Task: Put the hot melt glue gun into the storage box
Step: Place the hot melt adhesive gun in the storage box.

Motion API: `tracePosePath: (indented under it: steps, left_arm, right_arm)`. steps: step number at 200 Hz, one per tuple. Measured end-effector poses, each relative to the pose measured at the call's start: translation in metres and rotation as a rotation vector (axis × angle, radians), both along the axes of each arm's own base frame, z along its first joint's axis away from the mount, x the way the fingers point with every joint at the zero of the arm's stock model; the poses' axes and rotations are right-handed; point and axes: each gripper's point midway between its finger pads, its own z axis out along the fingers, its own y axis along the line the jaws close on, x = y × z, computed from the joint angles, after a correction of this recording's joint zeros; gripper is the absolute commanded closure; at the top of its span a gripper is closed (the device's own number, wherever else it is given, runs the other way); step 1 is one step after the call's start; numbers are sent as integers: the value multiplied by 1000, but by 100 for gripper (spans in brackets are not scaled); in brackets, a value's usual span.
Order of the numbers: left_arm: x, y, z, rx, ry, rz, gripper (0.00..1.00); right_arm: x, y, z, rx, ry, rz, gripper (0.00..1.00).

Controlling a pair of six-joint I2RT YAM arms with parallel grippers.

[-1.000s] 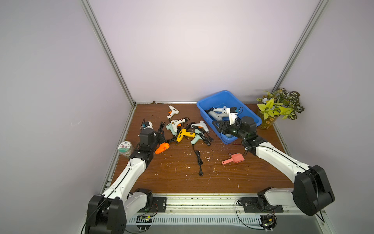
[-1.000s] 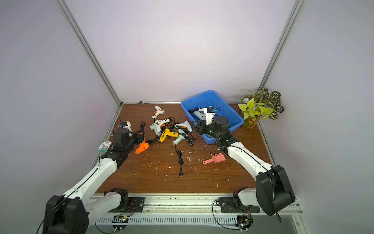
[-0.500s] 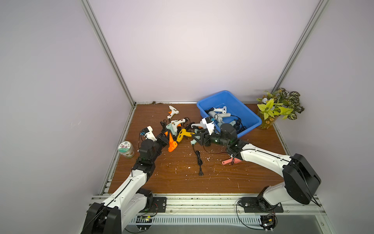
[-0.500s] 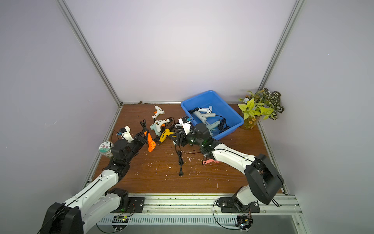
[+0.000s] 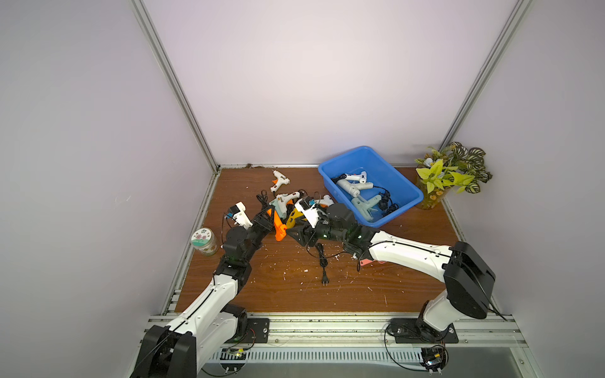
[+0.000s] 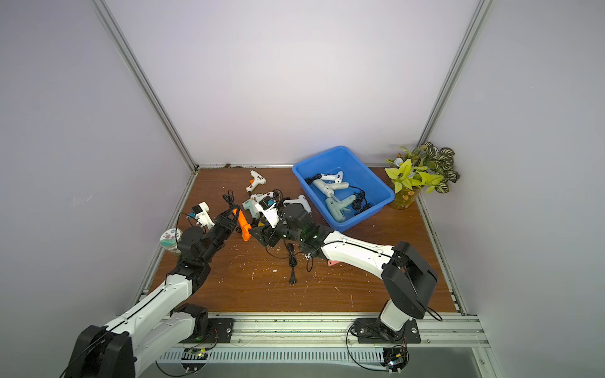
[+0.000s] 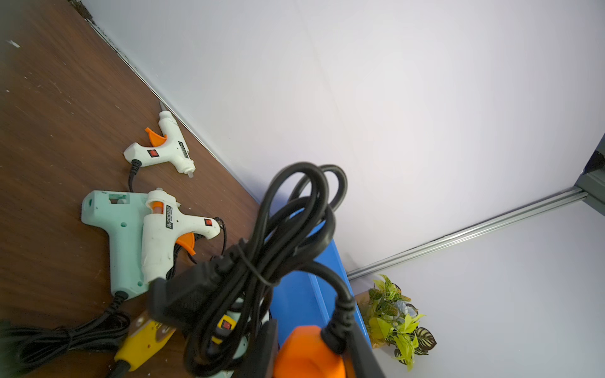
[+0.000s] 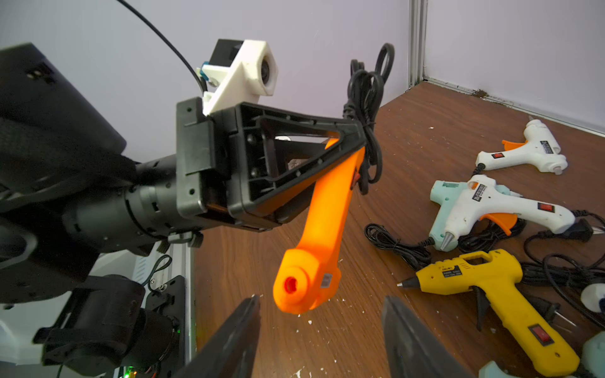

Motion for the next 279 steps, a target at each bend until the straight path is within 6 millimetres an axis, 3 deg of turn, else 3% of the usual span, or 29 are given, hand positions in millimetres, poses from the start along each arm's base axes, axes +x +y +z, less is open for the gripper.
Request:
tracePosePath:
  steps: [87,129,184,195,221,231,259,279]
  left_arm:
    - [0,-3,2,-15,-10,-11,100]
    - [1,-4,-2,-19,-5,-16,100]
    - [2,-4,-7,-20,5,-14,99]
    - [3,-4,-10,-19,10,-12,90]
    - [3,-6,-9,-21,6,-21,24]
    - [3,-7,-6,-25,-6,-29,3]
    - [0,-13,-1,-18,-31,-66,1]
    - [-1,-17,3,2,-51,-92,1]
  right_arm:
    - [14,31,-29,-136,-36,-45,42]
    - [21,37,-33,-140,-21,-65,47]
    - [27,38,-38,-154,-2,-106,76]
    - [28,37,-40,-161,2,-113,79]
    - [30,34,-42,-170,4,-129,83]
    - [33,32,-43,-174,11,-136,83]
    - [50,17,-46,-185,35,-182,85]
    - [69,-5,-39,-187,48,-234,85]
